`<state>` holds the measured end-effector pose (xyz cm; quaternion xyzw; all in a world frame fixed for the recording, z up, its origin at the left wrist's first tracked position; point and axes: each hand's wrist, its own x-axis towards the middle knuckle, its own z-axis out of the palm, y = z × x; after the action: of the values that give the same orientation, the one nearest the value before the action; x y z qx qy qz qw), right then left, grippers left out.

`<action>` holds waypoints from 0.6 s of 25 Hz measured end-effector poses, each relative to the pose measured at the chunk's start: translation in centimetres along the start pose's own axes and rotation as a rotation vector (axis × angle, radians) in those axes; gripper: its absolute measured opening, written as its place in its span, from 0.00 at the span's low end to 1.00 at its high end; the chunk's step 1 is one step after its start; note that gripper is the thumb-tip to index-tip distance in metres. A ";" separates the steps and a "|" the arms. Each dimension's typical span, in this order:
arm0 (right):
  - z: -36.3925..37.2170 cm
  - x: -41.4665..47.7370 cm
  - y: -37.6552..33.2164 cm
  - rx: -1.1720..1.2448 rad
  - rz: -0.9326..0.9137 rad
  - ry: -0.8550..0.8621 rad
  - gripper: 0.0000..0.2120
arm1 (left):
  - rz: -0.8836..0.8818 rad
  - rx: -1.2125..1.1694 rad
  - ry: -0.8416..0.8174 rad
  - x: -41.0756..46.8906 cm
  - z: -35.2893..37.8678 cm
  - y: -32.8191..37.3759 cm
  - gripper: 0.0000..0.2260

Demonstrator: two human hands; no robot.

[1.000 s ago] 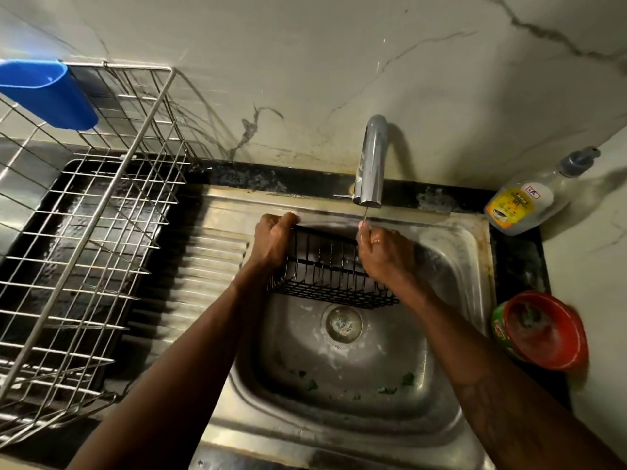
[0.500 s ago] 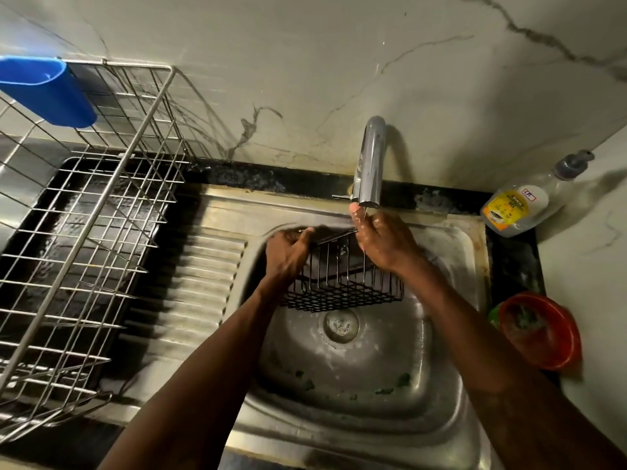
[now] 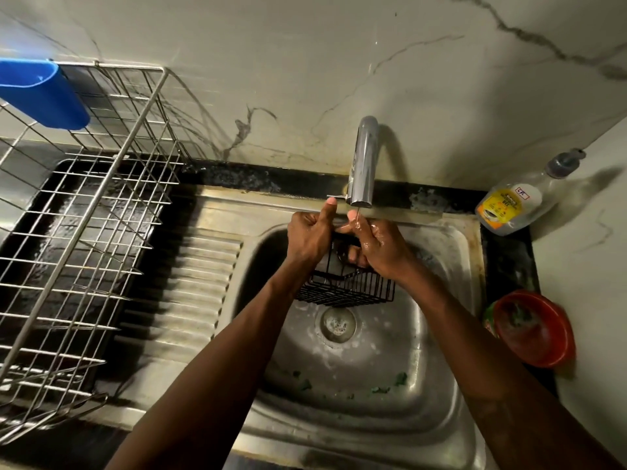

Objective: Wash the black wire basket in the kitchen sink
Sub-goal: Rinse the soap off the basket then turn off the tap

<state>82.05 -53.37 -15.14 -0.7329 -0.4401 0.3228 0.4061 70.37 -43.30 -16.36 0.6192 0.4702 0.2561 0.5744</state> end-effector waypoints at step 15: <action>-1.8 0.7 0.3 0.256 0.168 0.273 0.30 | -0.141 0.157 -0.030 0.8 -0.7 1.5 0.15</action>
<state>83.98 -53.42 -14.65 -0.7466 -0.2735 0.3064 0.5234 70.57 -42.15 -14.97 0.6312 0.5227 0.1682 0.5477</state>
